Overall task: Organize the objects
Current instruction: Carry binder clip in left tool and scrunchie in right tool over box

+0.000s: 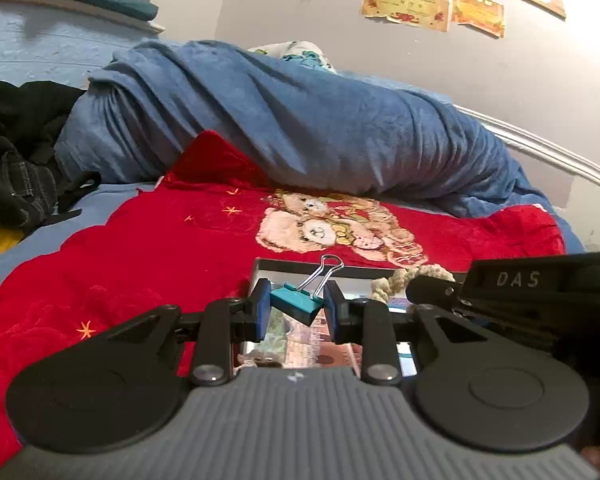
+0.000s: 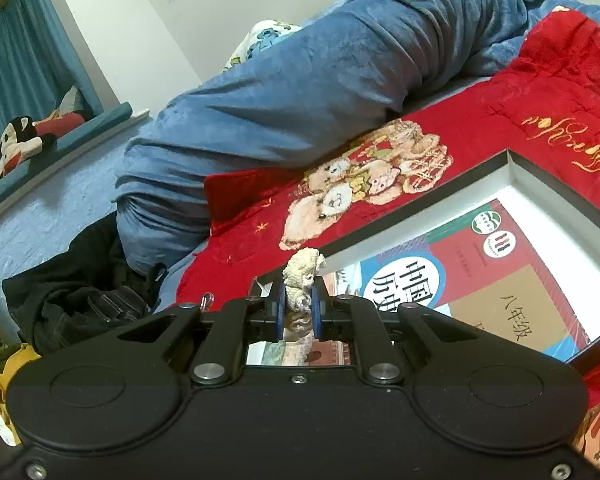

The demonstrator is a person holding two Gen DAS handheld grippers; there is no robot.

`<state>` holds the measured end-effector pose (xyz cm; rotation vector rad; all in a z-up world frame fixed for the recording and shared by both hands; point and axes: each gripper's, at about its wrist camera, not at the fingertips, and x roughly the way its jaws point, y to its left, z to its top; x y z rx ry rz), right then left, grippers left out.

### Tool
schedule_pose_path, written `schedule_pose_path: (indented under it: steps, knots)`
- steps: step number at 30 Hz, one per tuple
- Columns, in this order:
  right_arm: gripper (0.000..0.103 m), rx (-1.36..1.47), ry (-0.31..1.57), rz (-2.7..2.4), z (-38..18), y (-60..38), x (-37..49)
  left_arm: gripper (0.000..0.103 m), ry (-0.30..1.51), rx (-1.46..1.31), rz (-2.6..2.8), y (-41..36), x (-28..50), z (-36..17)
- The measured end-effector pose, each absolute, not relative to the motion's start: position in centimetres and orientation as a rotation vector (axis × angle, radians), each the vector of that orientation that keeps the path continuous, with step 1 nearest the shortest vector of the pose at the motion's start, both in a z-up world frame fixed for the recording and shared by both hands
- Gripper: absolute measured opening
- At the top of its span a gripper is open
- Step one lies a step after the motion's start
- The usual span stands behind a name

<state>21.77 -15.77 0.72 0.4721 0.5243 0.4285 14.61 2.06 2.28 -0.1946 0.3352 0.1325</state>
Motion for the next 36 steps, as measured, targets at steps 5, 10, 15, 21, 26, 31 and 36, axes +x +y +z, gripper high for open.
schedule_pose_path:
  steps: [5, 10, 15, 21, 26, 31, 36]
  knots:
    - [0.013, 0.471, 0.541, 0.425, 0.2, -15.7, 21.7, 0.032, 0.335, -0.198, 0.14, 2.3, 14.6, 2.3]
    - [0.013, 0.47, 0.537, 0.429, 0.2, -15.5, 21.5, 0.032, 0.349, -0.195, 0.141, 2.5, 14.9, 2.1]
    - [0.013, 0.455, 0.547, 0.417, -0.1, -15.1, 21.5, 0.032, 0.363, -0.205, 0.131, 2.7, 15.1, 1.5]
    - [0.014, 0.456, 0.548, 0.409, -0.3, -15.2, 21.5, 0.032, 0.387, -0.193, 0.127, 2.3, 15.6, 0.6]
    - [0.013, 0.461, 0.56, 0.402, -0.7, -15.3, 21.7, 0.032, 0.401, -0.198, 0.132, 2.6, 15.8, 0.2]
    - [0.013, 0.362, 0.57, 0.346, -0.8, -14.0, 21.0, 0.032, 0.425, -0.212, 0.131, 3.1, 16.2, -0.4]
    - [0.014, 0.381, 0.596, 0.366, -1.0, -13.5, 21.9, 0.033, 0.441, -0.184, 0.129, 3.0, 16.5, -1.0]
